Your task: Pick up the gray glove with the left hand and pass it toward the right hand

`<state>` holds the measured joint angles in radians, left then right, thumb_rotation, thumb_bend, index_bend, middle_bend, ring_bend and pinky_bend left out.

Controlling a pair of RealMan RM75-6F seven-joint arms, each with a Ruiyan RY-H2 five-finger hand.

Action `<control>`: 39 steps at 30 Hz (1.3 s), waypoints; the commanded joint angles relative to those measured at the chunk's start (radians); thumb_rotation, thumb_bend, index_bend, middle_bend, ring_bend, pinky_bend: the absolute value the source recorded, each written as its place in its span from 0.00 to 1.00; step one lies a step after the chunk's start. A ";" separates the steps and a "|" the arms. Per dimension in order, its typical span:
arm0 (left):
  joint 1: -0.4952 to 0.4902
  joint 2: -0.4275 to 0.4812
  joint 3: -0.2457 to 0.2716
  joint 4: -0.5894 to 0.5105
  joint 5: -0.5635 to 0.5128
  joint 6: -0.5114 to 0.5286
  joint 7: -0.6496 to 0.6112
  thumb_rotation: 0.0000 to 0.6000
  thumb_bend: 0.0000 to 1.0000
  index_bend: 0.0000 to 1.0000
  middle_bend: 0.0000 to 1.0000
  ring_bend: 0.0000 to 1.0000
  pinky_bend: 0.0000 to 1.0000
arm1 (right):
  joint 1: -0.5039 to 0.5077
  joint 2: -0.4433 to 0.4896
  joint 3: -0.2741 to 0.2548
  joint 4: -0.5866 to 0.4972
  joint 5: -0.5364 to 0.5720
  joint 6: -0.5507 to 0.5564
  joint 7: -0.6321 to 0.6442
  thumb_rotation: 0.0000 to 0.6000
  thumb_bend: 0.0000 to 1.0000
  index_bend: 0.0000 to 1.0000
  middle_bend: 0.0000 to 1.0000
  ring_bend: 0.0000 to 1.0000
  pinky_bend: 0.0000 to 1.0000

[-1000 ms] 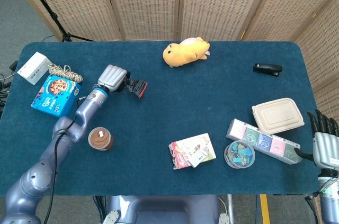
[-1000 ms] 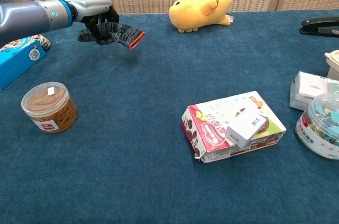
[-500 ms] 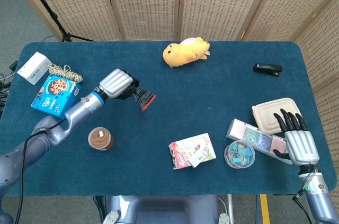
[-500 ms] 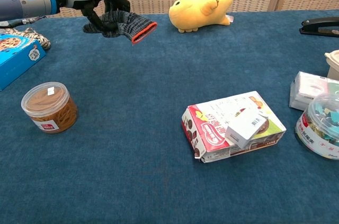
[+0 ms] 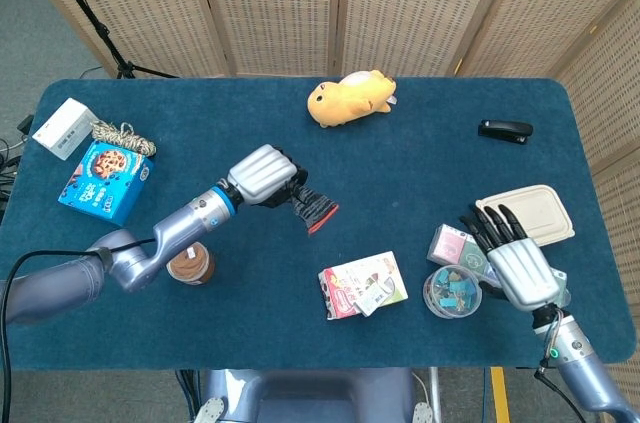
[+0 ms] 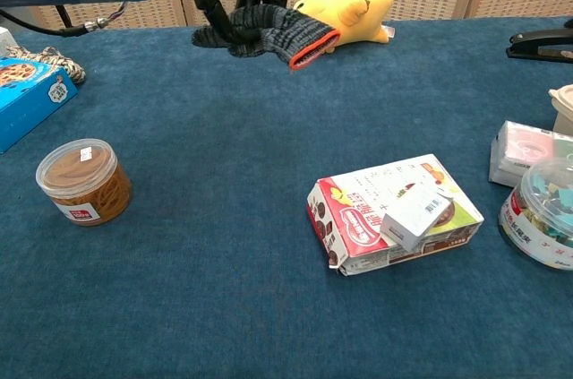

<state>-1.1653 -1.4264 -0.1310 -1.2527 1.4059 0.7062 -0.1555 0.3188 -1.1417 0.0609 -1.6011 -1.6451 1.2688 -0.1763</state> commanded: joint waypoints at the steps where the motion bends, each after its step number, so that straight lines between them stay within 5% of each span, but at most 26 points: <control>1: -0.035 -0.005 -0.046 -0.047 -0.090 -0.059 0.091 1.00 0.45 0.77 0.62 0.50 0.45 | 0.044 0.003 -0.017 0.021 -0.055 -0.032 0.058 1.00 0.00 0.00 0.00 0.00 0.00; 12: -0.074 -0.019 -0.095 -0.088 -0.235 -0.085 0.238 1.00 0.45 0.77 0.62 0.50 0.45 | 0.147 -0.092 -0.029 0.115 -0.137 -0.069 0.181 1.00 0.00 0.03 0.00 0.00 0.00; 24: -0.086 -0.035 -0.101 -0.081 -0.282 -0.106 0.253 1.00 0.45 0.77 0.62 0.50 0.45 | 0.171 -0.153 -0.032 0.080 -0.120 -0.053 0.240 1.00 0.00 0.04 0.00 0.00 0.00; 39: -0.110 -0.079 -0.108 -0.070 -0.328 -0.118 0.276 1.00 0.45 0.77 0.62 0.50 0.45 | 0.196 -0.238 -0.021 0.133 -0.107 -0.031 0.194 1.00 0.00 0.09 0.00 0.00 0.00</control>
<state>-1.2716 -1.5032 -0.2386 -1.3203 1.0836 0.5895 0.1144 0.5135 -1.3762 0.0390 -1.4710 -1.7528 1.2345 0.0206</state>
